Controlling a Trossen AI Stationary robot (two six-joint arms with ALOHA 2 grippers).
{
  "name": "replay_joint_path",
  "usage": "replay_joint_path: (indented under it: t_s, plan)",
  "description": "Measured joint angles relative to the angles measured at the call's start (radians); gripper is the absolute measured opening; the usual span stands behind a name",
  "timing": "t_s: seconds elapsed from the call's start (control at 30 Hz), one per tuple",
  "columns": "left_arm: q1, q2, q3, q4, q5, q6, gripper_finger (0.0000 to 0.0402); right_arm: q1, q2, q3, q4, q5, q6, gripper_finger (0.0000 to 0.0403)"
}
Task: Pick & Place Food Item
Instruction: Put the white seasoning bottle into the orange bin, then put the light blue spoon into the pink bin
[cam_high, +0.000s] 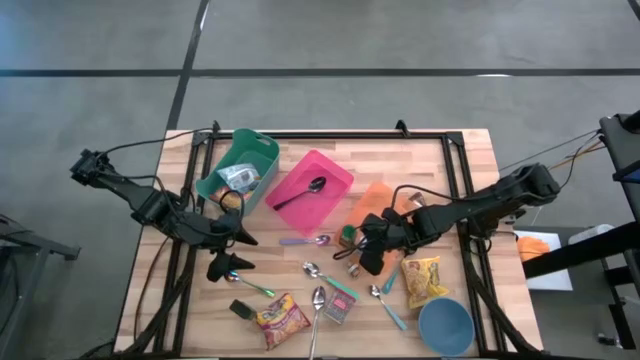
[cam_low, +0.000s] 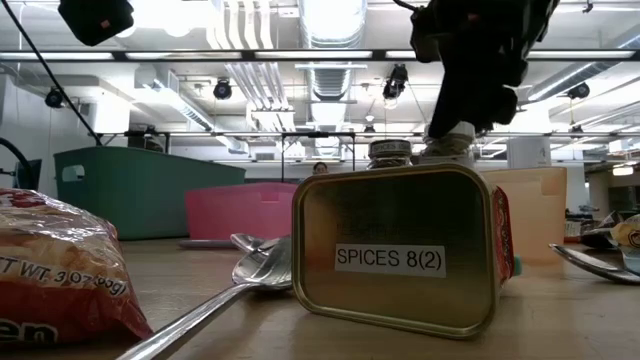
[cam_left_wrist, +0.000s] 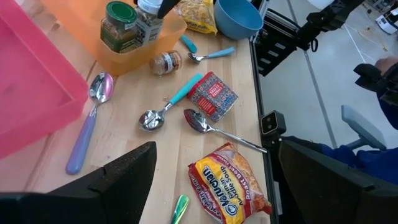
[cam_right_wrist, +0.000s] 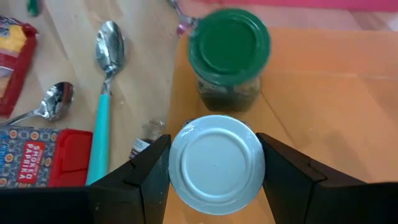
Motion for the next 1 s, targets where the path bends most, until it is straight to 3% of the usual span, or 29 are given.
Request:
replay_joint_path:
  t_s: [0.47, 0.73, 1.0]
  plan:
    - [0.0, 0.003, -0.021, 0.005, 0.0, -0.003, 0.0339, -0.001, 0.105, 0.074, 0.012, -0.003, -0.104, 0.0197]
    - [0.0, 0.002, -0.034, 0.01, 0.0, -0.004, 0.0339, 0.0, 0.101, 0.092, -0.032, -0.005, -0.077, 0.0274]
    - [0.0, 0.002, -0.034, 0.015, 0.0, -0.004, 0.0339, 0.0, 0.1, 0.094, -0.033, -0.002, -0.072, 0.0283]
